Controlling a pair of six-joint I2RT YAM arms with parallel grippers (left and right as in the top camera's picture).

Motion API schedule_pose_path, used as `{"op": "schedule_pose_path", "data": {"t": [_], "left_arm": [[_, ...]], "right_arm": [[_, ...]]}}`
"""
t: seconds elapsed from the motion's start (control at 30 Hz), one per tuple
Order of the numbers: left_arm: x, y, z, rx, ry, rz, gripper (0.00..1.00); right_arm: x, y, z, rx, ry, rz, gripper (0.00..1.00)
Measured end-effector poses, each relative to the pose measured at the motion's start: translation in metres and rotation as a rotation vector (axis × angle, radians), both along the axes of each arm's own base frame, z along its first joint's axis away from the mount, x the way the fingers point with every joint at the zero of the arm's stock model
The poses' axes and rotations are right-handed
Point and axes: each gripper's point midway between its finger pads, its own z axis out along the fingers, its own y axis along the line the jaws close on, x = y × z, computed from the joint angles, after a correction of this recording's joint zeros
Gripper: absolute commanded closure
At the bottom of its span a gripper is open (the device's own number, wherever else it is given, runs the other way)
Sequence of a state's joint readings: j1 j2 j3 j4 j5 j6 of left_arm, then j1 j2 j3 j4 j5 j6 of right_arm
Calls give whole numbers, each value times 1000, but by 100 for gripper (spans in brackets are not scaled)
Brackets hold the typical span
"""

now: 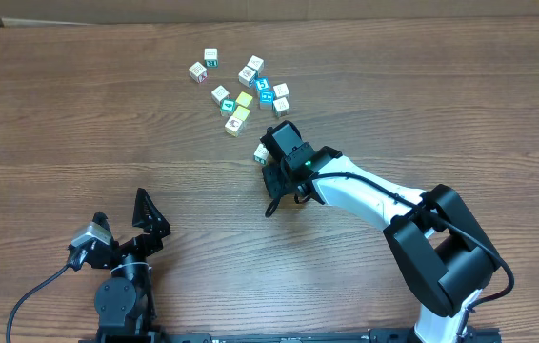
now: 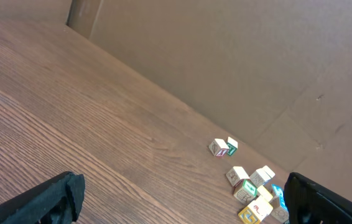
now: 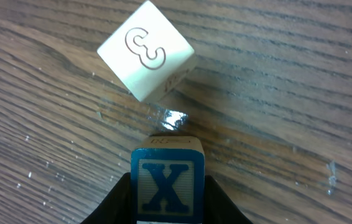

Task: Form a circle
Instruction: 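Lower the held blue X block beside the cream 3 block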

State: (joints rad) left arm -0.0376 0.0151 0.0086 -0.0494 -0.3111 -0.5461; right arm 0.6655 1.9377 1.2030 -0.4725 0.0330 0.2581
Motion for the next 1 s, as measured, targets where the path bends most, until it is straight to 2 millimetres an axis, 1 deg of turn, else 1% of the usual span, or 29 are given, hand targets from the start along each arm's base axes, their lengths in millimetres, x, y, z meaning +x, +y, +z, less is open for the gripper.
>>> {"op": "schedule_pose_path", "data": {"t": [0.43,1.0], "left_arm": [[0,0,0,0,0,0,1],[0,0,0,0,0,0,1]], "right_arm": [[6,4,3,18,-25,0,75],[11,1,4,-2,-53,-15,74]]}}
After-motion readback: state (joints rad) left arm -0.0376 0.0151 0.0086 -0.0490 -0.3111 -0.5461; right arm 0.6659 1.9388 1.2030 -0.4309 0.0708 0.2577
